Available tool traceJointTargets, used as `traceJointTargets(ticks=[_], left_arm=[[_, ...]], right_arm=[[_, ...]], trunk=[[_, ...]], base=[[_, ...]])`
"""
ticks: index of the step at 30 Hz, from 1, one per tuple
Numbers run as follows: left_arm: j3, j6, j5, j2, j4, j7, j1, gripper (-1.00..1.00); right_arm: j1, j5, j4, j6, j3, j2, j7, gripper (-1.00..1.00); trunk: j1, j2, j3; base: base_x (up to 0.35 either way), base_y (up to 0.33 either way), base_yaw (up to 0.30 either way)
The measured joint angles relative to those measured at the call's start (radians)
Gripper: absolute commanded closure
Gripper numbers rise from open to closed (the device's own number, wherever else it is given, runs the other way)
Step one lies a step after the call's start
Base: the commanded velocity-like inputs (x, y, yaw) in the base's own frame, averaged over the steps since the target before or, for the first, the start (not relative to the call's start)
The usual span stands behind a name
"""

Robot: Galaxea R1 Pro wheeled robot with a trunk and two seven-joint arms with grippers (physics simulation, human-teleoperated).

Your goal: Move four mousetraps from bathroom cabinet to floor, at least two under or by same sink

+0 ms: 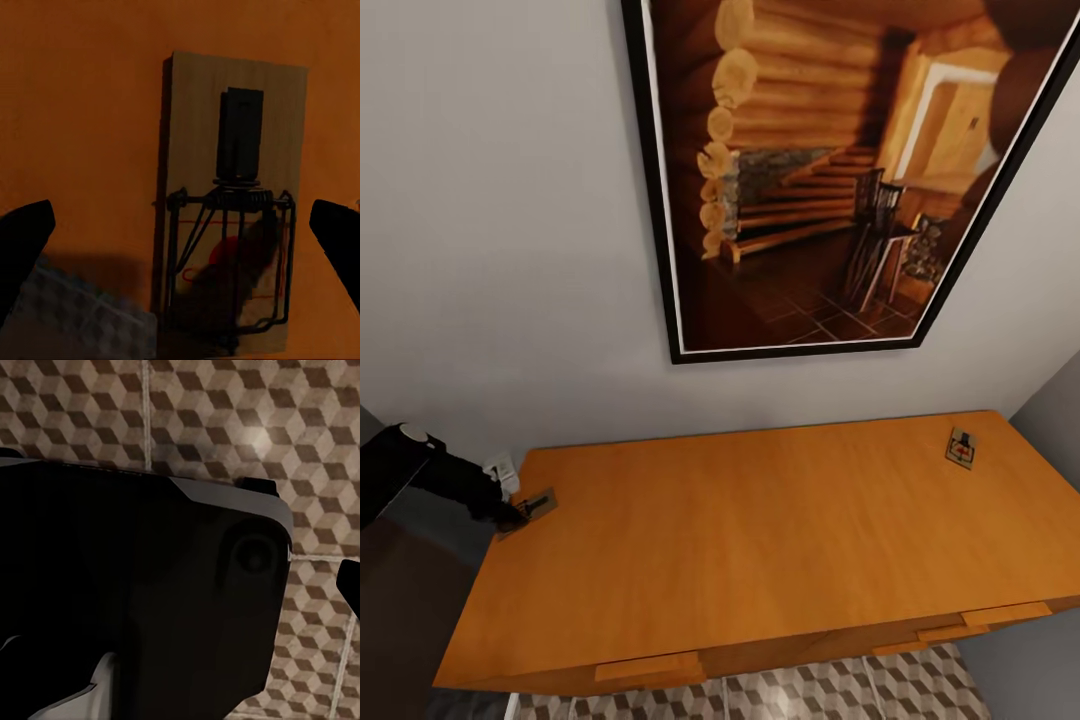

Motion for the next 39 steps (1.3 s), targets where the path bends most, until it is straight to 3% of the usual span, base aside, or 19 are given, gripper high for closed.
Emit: traceJointTargets(ticks=[2, 7, 10, 39], left_arm=[[-0.060, 0.003, 0.001, 0.000, 0.011, -0.002, -0.026, 1.00], [-0.033, 0.005, 0.001, -0.001, -0.021, -0.001, 0.004, 1.00], [-0.061, 0.005, 0.002, -0.001, -0.009, -0.001, -0.013, 1.00], [-0.055, 0.004, -0.005, 0.003, -0.043, -0.006, 0.007, 1.00]], right_arm=[[0.000, 0.000, 0.000, 0.000, 0.000, 0.000, 0.000, -1.00], [0.000, 0.000, 0.000, 0.000, 0.000, 0.000, 0.000, -1.00], [0.000, 0.000, 0.000, 0.000, 0.000, 0.000, 0.000, -1.00], [0.000, 0.000, 0.000, 0.000, 0.000, 0.001, 0.000, -1.00]], trunk=[[0.000, 0.000, 0.000], [0.000, 0.000, 0.000], [0.000, 0.000, 0.000], [0.000, 0.000, 0.000]], base=[[0.011, 0.000, 0.000], [0.003, 0.000, 0.000], [0.000, 0.000, 0.000], [0.000, 0.000, 0.000]])
